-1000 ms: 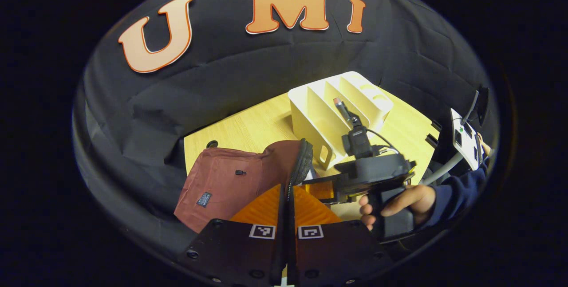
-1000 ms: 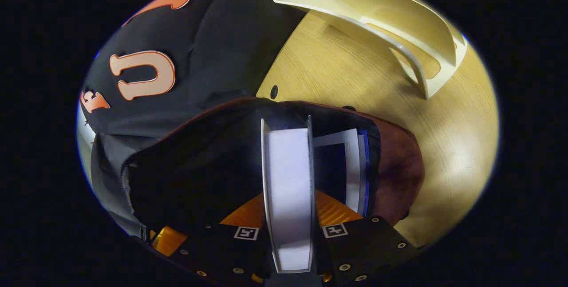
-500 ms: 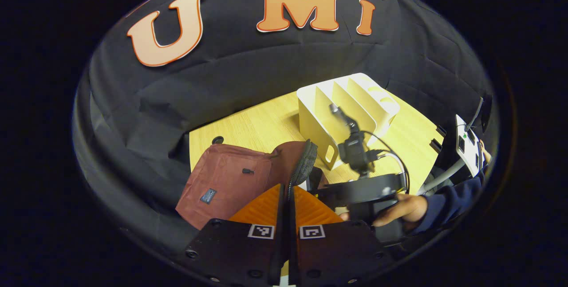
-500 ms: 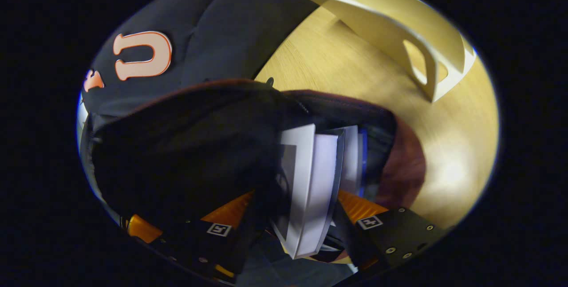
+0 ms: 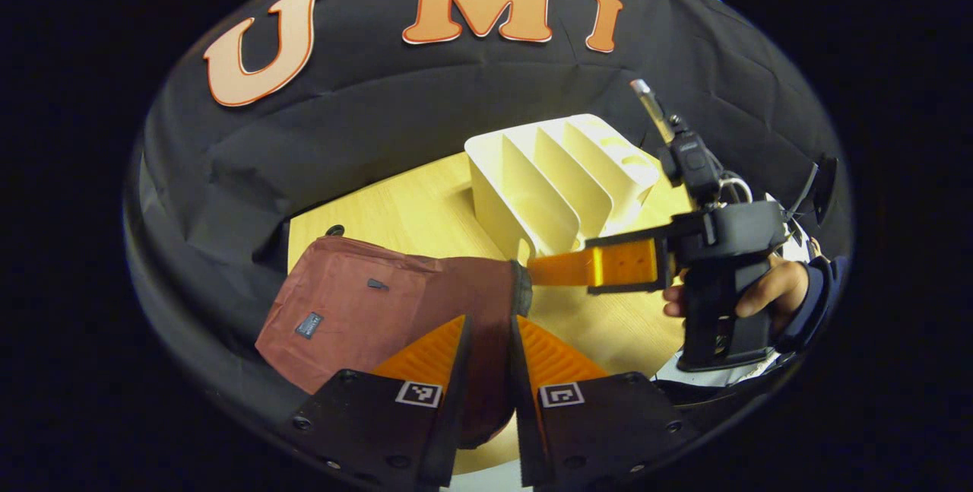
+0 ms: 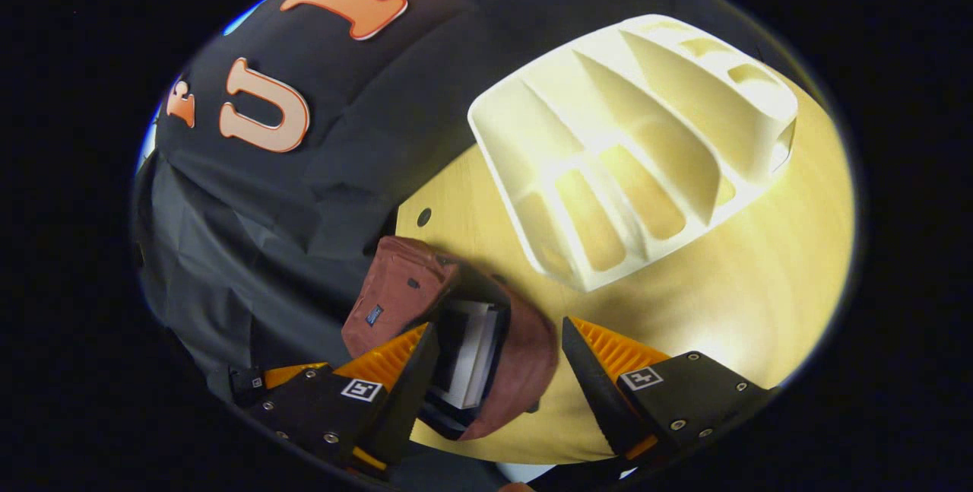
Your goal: Open the schoolbag, grab two books from the bookshelf and put them into the schoolbag.
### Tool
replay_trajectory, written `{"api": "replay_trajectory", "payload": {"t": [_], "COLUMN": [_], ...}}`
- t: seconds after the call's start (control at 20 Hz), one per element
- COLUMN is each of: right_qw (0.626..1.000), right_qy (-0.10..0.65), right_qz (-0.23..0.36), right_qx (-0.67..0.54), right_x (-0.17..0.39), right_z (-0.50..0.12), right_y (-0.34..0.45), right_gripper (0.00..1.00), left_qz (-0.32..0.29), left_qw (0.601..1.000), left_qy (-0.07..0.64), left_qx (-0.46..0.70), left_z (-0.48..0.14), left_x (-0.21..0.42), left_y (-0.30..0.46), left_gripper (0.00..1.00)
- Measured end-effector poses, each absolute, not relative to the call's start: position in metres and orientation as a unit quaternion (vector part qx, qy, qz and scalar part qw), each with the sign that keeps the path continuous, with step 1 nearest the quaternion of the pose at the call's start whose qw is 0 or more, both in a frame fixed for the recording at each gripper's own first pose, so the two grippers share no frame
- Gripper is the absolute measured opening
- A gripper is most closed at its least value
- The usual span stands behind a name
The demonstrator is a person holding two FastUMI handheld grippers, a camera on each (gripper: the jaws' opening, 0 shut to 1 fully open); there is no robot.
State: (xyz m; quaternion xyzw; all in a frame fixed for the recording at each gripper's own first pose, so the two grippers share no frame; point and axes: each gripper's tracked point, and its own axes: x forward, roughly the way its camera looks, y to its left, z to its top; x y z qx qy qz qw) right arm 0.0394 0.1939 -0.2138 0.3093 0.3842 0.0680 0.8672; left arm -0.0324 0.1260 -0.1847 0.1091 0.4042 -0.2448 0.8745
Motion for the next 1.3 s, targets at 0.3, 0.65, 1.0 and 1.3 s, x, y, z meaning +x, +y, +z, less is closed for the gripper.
{"api": "replay_trajectory", "payload": {"t": [0.3,0.65,1.0,1.3], "right_qw": [0.93,0.971,0.993,0.996], "right_qy": [0.286,0.204,0.115,0.065], "right_qz": [0.036,0.031,0.037,0.057], "right_qx": [0.226,0.117,-0.002,-0.016], "right_x": [0.041,0.034,0.014,-0.005], "right_z": [-0.138,-0.072,-0.008,0.039], "right_y": [0.08,-0.01,-0.073,-0.076], "right_gripper": [0.97,0.97,0.97,0.97], "left_qz": [-0.222,-0.156,-0.085,-0.034], "left_qw": [0.888,0.937,0.98,0.997], "left_qy": [0.395,0.309,0.177,0.069], "left_qx": [0.082,0.046,0.024,0.013], "left_z": [-0.18,-0.121,-0.043,0.024], "left_x": [-0.037,-0.022,-0.016,-0.028], "left_y": [0.066,-0.009,-0.061,-0.075], "left_gripper": [0.73,0.95,0.96,0.95]}}
